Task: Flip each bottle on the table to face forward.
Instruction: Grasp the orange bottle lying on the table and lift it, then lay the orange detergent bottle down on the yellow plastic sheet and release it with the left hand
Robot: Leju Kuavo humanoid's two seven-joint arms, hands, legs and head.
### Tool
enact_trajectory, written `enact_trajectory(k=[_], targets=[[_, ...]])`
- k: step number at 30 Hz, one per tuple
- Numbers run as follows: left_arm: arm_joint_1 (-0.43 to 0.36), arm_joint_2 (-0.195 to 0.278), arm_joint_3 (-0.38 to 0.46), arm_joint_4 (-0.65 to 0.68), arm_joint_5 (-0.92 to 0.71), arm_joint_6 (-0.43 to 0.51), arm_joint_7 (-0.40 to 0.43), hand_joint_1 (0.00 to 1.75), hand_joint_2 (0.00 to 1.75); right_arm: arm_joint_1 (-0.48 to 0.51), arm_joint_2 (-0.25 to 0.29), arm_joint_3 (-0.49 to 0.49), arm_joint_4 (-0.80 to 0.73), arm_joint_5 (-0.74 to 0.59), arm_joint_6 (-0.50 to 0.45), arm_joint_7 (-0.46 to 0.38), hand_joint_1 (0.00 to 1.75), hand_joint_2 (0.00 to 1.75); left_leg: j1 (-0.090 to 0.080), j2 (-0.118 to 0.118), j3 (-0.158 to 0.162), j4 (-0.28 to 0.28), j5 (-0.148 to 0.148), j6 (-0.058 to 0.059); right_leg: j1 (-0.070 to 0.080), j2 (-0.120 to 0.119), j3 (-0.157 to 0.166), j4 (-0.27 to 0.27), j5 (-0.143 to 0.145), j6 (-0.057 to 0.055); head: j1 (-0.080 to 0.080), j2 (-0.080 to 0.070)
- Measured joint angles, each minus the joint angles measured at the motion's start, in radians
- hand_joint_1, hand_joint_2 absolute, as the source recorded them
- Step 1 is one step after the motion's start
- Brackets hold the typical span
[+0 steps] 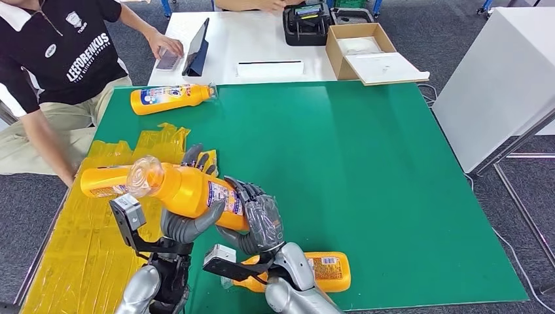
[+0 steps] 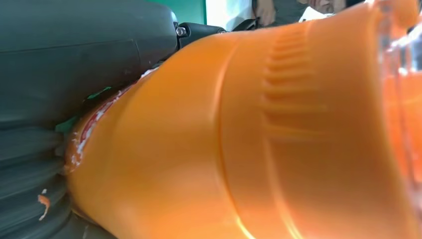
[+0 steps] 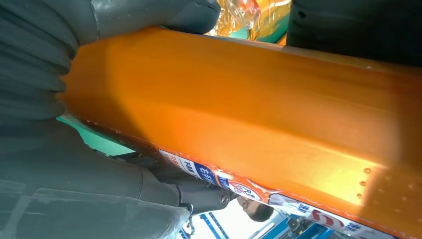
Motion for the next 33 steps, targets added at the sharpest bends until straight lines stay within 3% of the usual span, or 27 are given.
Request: enact_trajectory(k=[2,4,33], targets=[[0.003,0.001,0.002,0.0,0.001,0.0,-0.001,1.19,1.75,-0.001,-0.003,0.007,0.0,0.001,0.001,0.004,1.75,1.75,0.0,0.0,0.0,0.0,0.0,0.0,0.0,0.0,0.0,0.0,0.0,0.0,0.0,0.0],[0.006,0.001,0.003,0.0,0.003,0.0,-0.001,1.75,1.75,-0.002,-0.005,0.012,0.0,0.001,0.001,0.01,1.75,1.75,0.0,0.0,0.0,0.0,0.0,0.0,0.0,0.0,0.0,0.0,0.0,0.0,0.0,0.0],[-0.023,0.01,0.019,0.025,0.057,0.008,-0.034,1.75,1.75,-0.005,-0.003,0.022,0.002,-0.07,0.0,-0.022,1.74,1.75,0.0,0.0,0.0,0.0,0.0,0.0,0.0,0.001,0.0,0.0,0.0,0.0,0.0,0.0]])
